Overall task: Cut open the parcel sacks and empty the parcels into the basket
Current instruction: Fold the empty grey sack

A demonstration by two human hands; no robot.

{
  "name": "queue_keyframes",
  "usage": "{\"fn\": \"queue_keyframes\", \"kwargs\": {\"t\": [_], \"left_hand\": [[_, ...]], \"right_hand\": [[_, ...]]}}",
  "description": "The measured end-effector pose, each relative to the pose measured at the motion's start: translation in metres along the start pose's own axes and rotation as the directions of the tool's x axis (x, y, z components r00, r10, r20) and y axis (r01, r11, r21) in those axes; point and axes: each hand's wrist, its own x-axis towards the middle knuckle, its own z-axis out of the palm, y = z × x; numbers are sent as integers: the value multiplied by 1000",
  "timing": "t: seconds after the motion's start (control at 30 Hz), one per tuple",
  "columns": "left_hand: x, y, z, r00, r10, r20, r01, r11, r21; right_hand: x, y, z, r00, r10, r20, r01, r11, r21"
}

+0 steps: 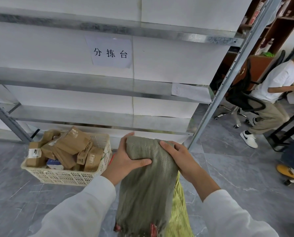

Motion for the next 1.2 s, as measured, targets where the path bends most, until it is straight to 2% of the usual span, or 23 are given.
{"fn": "queue_keyframes", "kwargs": {"t": [0.1,0.2,0.3,0.4,0.53,0.67,0.77,0.83,0.9,1.07,1.13,1.2], "left_hand": [[2,-3,3,992,115,-47,-115,993,-14],[5,-1,4,987,94,-127,-89,995,38],[10,-5,0,980,-44,-194,38,999,-36],[12,-7,-1,949,-209,-238,175,972,-157],[10,-6,-2,945,-290,-154,242,931,-273],[8,-3,-4,916,-401,17,382,858,-343],[5,-2,-2,949,-308,72,316,928,-199],[2,-2,-2,979,-184,92,182,983,27],[-2,-8,-1,995,-56,87,40,984,176],[-3,-24,-2,989,146,-32,-139,977,162],[0,-26,-5,986,161,-49,-151,975,166],[2,-27,-9,990,103,-93,-89,986,141]], "right_hand": [[3,-3,2,997,73,-1,-73,996,-41],[4,-1,-3,998,40,53,-43,998,46],[1,5,-7,981,-14,192,18,1000,-18],[4,10,-7,984,-60,167,76,992,-96],[6,14,-6,978,-151,143,169,978,-122],[7,19,-4,992,-118,47,124,976,-179],[5,21,-6,997,-68,-32,65,992,-111],[4,21,-8,999,8,-52,-10,1000,-26],[3,18,-10,996,87,-7,-87,996,8],[1,7,-11,975,184,123,-179,982,-56],[0,5,-12,974,179,141,-168,982,-89],[-3,5,-13,974,150,172,-128,983,-132]]}}
